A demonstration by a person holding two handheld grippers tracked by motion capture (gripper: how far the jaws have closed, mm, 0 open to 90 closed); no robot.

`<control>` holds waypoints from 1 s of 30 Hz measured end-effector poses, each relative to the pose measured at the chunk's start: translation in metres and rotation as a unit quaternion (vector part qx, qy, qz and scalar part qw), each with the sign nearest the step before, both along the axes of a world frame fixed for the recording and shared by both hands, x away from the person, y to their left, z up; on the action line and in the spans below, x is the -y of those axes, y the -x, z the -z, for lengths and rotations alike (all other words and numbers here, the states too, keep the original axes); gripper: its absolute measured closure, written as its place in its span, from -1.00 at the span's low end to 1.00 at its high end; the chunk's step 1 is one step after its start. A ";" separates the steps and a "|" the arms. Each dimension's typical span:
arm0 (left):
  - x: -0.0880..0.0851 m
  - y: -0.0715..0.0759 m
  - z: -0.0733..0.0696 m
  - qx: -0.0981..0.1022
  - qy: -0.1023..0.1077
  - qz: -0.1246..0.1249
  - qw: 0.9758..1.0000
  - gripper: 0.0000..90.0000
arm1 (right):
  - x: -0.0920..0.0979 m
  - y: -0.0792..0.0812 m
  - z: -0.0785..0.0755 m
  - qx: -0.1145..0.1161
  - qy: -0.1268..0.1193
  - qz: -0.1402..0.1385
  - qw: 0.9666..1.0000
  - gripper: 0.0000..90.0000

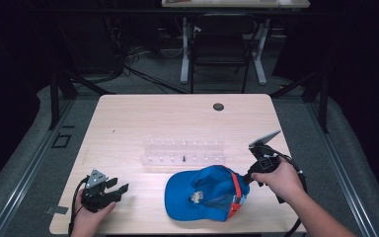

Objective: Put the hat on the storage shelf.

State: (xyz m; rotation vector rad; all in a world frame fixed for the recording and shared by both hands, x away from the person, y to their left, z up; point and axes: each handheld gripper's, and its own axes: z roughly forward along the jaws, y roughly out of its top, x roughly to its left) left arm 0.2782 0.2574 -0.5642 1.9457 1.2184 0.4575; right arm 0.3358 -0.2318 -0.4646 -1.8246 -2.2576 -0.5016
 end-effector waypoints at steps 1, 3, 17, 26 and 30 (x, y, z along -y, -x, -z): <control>0.000 0.000 0.000 0.000 -0.001 0.000 1.000 0.05 | 0.003 -0.001 -0.004 -0.011 0.005 -0.004 1.000 1.00; 0.000 0.000 0.000 0.000 -0.001 0.000 1.000 0.05 | 0.004 -0.001 -0.007 -0.014 0.003 0.002 1.000 1.00; 0.000 0.000 0.000 -0.001 0.003 -0.003 1.000 0.05 | 0.002 -0.003 -0.041 -0.032 -0.025 0.017 0.999 1.00; 0.000 0.000 0.000 -0.001 0.002 -0.003 1.000 0.05 | 0.001 -0.002 -0.058 -0.037 -0.059 0.026 0.997 1.00; 0.000 0.000 0.000 -0.002 0.002 -0.003 1.000 0.05 | 0.002 -0.001 -0.064 -0.043 -0.069 0.019 0.996 1.00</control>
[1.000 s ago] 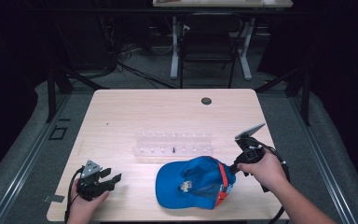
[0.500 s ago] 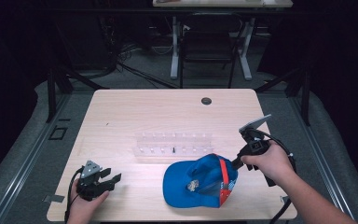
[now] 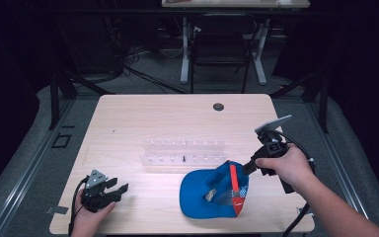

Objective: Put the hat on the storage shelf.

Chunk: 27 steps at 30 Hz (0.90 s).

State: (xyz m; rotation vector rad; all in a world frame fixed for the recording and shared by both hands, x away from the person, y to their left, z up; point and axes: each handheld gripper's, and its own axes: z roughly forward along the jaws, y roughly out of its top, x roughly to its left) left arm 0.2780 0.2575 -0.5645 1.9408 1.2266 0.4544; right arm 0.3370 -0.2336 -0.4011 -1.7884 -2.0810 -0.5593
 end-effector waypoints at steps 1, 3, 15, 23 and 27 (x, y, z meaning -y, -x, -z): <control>0.000 0.000 0.000 0.001 -0.002 0.001 1.000 0.05 | 0.000 0.000 -0.001 0.000 -0.006 0.004 1.000 1.00; 0.000 0.000 0.000 -0.001 -0.003 0.002 1.000 0.05 | -0.001 0.001 -0.002 0.000 -0.013 0.011 1.000 1.00; 0.000 0.000 0.000 0.001 0.000 -0.001 1.000 0.05 | -0.002 0.002 -0.021 -0.007 -0.091 0.019 0.996 1.00; 0.000 0.000 0.000 0.001 -0.003 0.000 1.000 0.05 | -0.007 0.004 -0.038 0.002 -0.135 0.010 0.991 1.00; 0.000 0.000 0.000 0.001 0.000 -0.002 1.000 0.05 | -0.007 0.003 -0.047 0.013 -0.156 0.003 0.988 1.00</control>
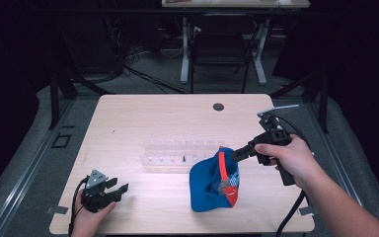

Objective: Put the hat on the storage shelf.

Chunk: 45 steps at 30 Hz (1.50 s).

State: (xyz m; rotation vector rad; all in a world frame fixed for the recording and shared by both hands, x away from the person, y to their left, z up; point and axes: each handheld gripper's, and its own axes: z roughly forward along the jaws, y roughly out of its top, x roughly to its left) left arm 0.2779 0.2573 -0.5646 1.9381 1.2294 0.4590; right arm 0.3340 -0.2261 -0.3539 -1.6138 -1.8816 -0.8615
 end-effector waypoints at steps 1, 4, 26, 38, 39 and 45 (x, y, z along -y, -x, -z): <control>0.000 0.000 0.000 0.000 0.000 0.000 1.000 0.05 | 0.000 0.000 -0.001 0.008 -0.005 0.001 1.000 1.00; 0.000 0.000 0.000 -0.001 -0.001 -0.001 1.000 0.05 | -0.001 -0.002 -0.005 0.012 -0.008 0.003 1.000 1.00; 0.000 -0.001 0.001 -0.004 -0.002 0.000 1.000 0.05 | 0.004 -0.004 -0.039 0.055 -0.039 0.018 0.998 1.00; 0.000 0.000 0.000 -0.007 -0.001 -0.001 1.000 0.02 | -0.005 -0.011 -0.064 0.087 -0.064 0.020 0.994 1.00; 0.000 0.000 0.000 -0.008 -0.002 -0.001 1.000 0.02 | -0.006 -0.012 -0.066 0.089 -0.065 0.022 0.994 1.00; 0.001 0.000 0.001 -0.008 0.000 0.000 1.000 0.02 | -0.015 -0.018 -0.077 0.100 -0.073 0.018 0.992 1.00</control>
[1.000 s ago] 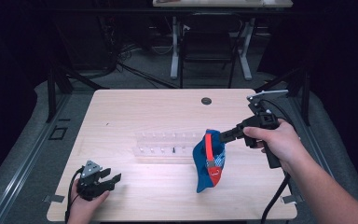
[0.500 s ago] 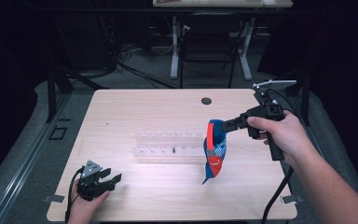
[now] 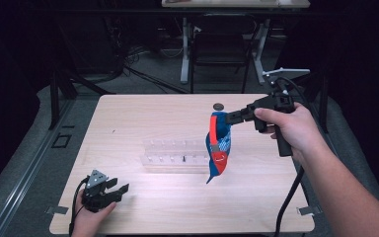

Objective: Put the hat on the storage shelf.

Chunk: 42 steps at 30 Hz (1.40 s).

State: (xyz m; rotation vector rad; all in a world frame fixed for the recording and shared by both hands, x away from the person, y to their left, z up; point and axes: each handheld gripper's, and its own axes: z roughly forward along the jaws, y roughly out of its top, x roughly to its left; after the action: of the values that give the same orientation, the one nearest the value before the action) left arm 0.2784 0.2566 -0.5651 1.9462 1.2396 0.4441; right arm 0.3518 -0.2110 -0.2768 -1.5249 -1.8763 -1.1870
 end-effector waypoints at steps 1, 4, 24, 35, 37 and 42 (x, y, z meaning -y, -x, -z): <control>0.000 0.000 0.000 0.000 0.000 0.000 1.000 0.02 | -0.002 -0.001 -0.002 0.001 -0.002 -0.001 1.000 1.00; 0.000 0.000 0.000 0.000 0.000 0.000 1.000 0.02 | -0.009 -0.005 -0.005 0.005 -0.004 -0.001 1.000 1.00; 0.000 -0.001 -0.001 0.002 0.005 0.003 1.000 0.02 | -0.052 -0.043 -0.008 0.007 -0.015 -0.008 1.000 1.00; 0.000 -0.001 -0.002 -0.002 0.002 0.007 1.000 0.02 | -0.069 -0.054 -0.007 0.010 -0.023 -0.016 1.000 1.00; 0.000 -0.001 -0.001 0.000 0.006 0.006 1.000 0.02 | -0.073 -0.056 -0.006 0.011 -0.023 -0.017 1.000 1.00; 0.000 -0.001 -0.002 0.001 0.006 0.006 1.000 0.02 | -0.076 -0.061 -0.004 0.013 -0.027 -0.020 0.999 1.00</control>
State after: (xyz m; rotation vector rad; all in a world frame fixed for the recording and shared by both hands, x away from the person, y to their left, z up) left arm 0.2795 0.2566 -0.5636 1.9432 1.2259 0.4310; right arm 0.4133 -0.1349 -0.2729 -1.4432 -1.8661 -1.2350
